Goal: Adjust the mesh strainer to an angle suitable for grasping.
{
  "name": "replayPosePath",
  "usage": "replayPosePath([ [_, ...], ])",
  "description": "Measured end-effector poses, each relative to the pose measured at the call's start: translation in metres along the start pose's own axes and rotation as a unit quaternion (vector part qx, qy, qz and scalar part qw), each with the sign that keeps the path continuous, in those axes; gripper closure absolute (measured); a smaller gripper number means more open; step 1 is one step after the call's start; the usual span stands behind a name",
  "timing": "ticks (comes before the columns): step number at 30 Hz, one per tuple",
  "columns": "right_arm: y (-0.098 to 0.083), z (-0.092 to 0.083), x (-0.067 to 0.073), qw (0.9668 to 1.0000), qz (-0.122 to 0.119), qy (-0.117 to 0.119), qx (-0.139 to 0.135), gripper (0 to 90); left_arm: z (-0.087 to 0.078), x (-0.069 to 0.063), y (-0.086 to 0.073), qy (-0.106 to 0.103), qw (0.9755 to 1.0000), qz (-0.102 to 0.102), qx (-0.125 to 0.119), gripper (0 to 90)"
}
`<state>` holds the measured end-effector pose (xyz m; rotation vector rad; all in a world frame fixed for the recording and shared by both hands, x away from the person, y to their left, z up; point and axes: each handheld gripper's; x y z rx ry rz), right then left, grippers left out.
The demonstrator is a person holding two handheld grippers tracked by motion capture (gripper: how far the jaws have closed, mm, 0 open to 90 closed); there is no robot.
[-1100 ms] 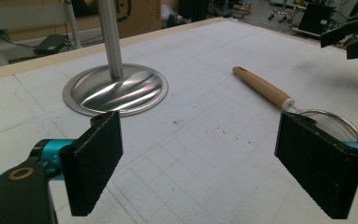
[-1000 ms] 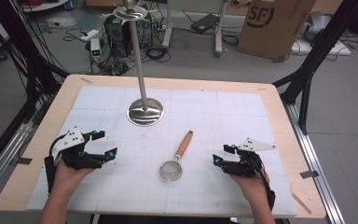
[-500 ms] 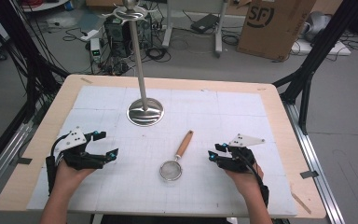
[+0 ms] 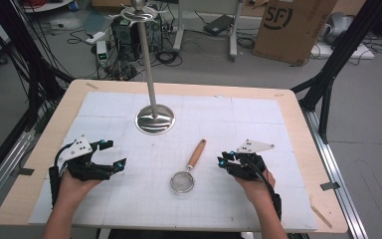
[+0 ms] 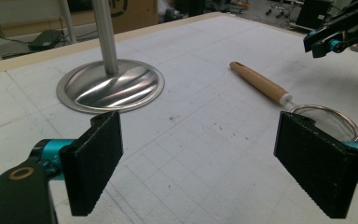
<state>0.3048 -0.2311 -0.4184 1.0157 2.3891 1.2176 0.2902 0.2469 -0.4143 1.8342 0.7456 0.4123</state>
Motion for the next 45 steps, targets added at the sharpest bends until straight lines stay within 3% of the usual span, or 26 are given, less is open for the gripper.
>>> replayPosePath([
  [13,0.02,0.022,-0.004,0.9999,-0.005,-0.002,0.014,78.3,0.0,0.0,0.0,0.003,1.0,-0.001,-0.002,16.1],
  [30,0.034,0.058,-0.005,0.9982,-0.011,-0.022,0.055,88.2,0.0,0.0,0.0,0.0,1.0,-0.002,-0.003,16.2],
  [45,0.04,0.083,-0.004,0.9949,-0.012,-0.03,0.096,89.1,0.0,0.001,0.0,-0.002,1.0,-0.002,-0.004,16.2],
])
Point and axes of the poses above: each handheld gripper's, and its own axes: z roughly forward along the jaws, y roughly out of its top, x roughly to its left, and after that the axes turned 4 degrees about x, right-handed
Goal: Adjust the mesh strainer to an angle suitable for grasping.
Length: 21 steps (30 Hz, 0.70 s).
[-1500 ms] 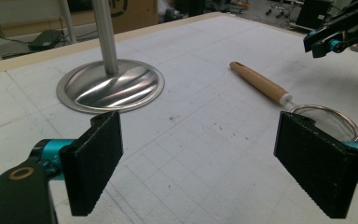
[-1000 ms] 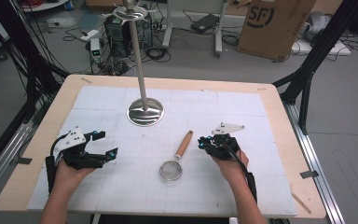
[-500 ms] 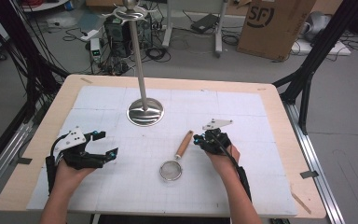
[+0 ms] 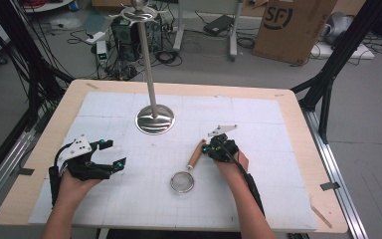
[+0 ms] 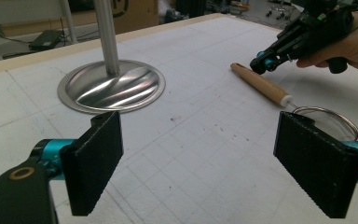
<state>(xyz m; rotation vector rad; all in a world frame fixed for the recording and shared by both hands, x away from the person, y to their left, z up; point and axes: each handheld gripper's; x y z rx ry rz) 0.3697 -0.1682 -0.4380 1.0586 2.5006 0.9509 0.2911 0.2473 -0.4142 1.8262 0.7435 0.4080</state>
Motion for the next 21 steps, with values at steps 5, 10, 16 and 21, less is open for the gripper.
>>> replayPosePath([
  [5,0.005,0.005,0.005,1.0,-0.005,0.003,0.003,89.1,0.0,0.0,0.0,-0.002,1.0,0.0,-0.001,16.3],
  [10,0.011,0.009,0.012,0.9998,-0.015,0.008,0.006,89.1,0.001,-0.001,0.0,-0.003,1.0,-0.001,0.0,16.3],
  [16,0.023,0.019,0.028,0.9992,-0.036,0.018,0.008,89.1,0.001,0.0,0.0,-0.002,1.0,-0.001,0.001,16.3],
  [21,0.031,0.023,0.041,0.998,-0.055,0.028,0.009,89.1,0.0,0.0,0.0,-0.002,1.0,-0.001,0.0,16.3],
])
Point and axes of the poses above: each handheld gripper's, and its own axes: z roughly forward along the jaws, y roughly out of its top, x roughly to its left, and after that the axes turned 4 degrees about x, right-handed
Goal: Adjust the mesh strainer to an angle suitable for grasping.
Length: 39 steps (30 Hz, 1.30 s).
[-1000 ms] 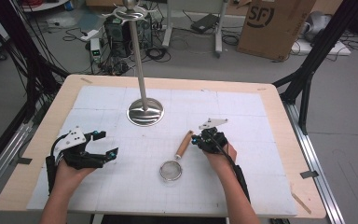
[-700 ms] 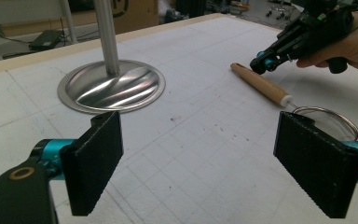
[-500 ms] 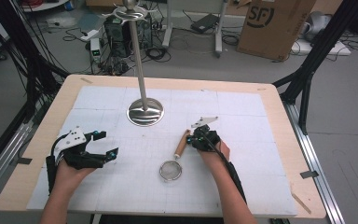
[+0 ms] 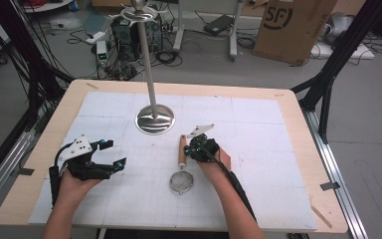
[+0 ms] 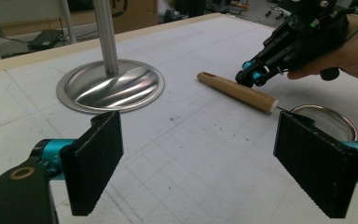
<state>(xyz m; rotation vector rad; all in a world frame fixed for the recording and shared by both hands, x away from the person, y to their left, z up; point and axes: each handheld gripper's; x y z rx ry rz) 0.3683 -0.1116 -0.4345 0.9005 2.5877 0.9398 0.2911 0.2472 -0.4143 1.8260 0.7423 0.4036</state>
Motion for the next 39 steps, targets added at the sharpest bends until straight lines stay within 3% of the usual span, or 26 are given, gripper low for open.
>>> replayPosePath([
  [15,0.016,0.009,0.032,0.998,-0.05,0.04,0.003,89.1,0.0,0.001,0.0,0.0,1.0,-0.001,0.001,16.3],
  [19,0.017,0.01,0.036,0.9974,-0.059,0.042,0.004,88.9,0.0,0.001,0.0,0.0,1.0,-0.002,0.0,16.3],
  [22,0.019,0.002,0.037,0.9971,-0.058,0.047,-0.011,88.7,0.0,0.001,0.0,0.001,1.0,-0.003,0.001,16.3],
  [30,0.021,-0.007,0.057,0.9926,-0.096,0.072,-0.018,88.8,0.0,0.001,0.0,0.001,1.0,-0.001,0.002,16.3],
  [34,0.02,-0.004,0.069,0.9891,-0.117,0.09,-0.004,88.7,0.0,0.0,0.0,0.002,1.0,0.001,0.003,16.3],
  [39,0.012,0.003,0.07,0.9888,-0.116,0.091,0.026,88.8,0.0,0.0,0.0,0.0,1.0,0.001,0.004,16.3],
])
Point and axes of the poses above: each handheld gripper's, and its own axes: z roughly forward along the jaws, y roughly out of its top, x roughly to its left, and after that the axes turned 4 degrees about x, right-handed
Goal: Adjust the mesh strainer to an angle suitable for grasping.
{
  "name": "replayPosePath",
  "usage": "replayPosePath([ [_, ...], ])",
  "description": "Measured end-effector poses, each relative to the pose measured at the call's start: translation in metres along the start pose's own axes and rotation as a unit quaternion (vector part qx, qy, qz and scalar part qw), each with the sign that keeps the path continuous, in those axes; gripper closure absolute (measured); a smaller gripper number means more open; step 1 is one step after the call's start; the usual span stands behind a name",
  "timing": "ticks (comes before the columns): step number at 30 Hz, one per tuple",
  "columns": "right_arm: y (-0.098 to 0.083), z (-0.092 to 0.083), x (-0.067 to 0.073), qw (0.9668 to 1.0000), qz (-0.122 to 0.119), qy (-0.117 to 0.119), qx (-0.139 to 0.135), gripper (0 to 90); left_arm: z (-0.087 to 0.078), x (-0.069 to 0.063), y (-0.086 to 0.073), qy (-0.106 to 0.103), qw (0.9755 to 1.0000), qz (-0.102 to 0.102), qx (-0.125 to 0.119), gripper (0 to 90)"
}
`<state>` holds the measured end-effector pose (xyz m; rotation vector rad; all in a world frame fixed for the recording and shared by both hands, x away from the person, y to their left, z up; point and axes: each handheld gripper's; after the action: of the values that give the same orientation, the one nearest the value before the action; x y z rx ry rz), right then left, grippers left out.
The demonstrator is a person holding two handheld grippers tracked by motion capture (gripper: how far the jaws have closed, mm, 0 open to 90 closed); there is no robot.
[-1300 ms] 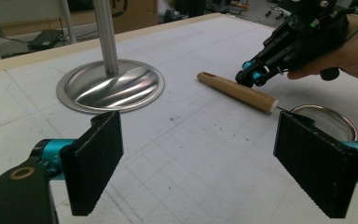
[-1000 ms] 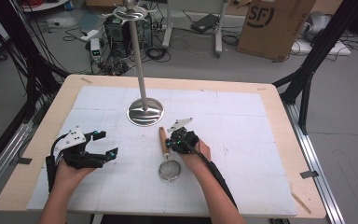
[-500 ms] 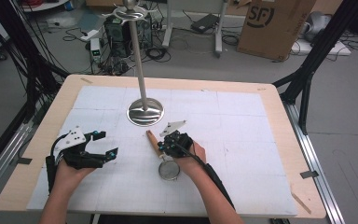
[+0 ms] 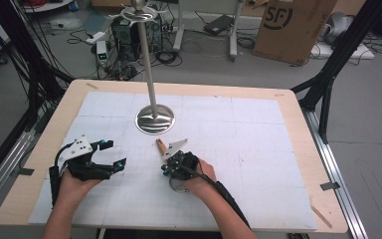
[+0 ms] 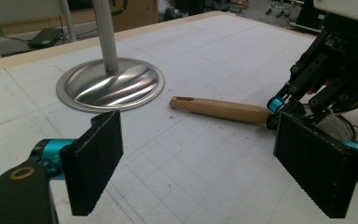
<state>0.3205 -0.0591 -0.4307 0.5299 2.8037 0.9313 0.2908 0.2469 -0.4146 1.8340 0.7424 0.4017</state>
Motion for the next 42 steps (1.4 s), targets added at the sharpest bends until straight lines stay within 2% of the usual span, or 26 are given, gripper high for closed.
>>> replayPosePath([
  [4,-0.005,-0.001,-0.002,1.0,-0.003,-0.005,0.006,88.9,0.0,0.001,0.0,0.001,1.0,-0.002,-0.001,16.3],
  [6,-0.01,-0.005,-0.005,0.9999,0.008,-0.001,0.006,89.1,0.0,0.001,0.0,0.001,1.0,-0.002,-0.001,16.3],
  [13,-0.02,-0.011,-0.01,0.9998,0.02,0.003,0.007,89.1,0.001,0.0,0.0,0.001,1.0,0.001,0.003,16.3],
  [26,-0.039,-0.027,-0.019,0.9992,0.038,-0.006,0.007,87.8,0.003,-0.001,-0.001,0.001,1.0,0.004,0.009,16.3],
  [42,-0.077,-0.055,-0.027,0.9975,0.066,-0.024,-0.002,87.8,0.006,-0.003,-0.002,-0.002,0.9999,0.003,0.014,16.3],
])
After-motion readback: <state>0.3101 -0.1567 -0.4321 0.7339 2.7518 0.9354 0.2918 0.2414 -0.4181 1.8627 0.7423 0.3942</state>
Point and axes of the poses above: each handheld gripper's, and its own axes: z roughly forward along the jaws, y roughly out of its top, x roughly to its left, and after that the axes turned 4 degrees about x, right-handed
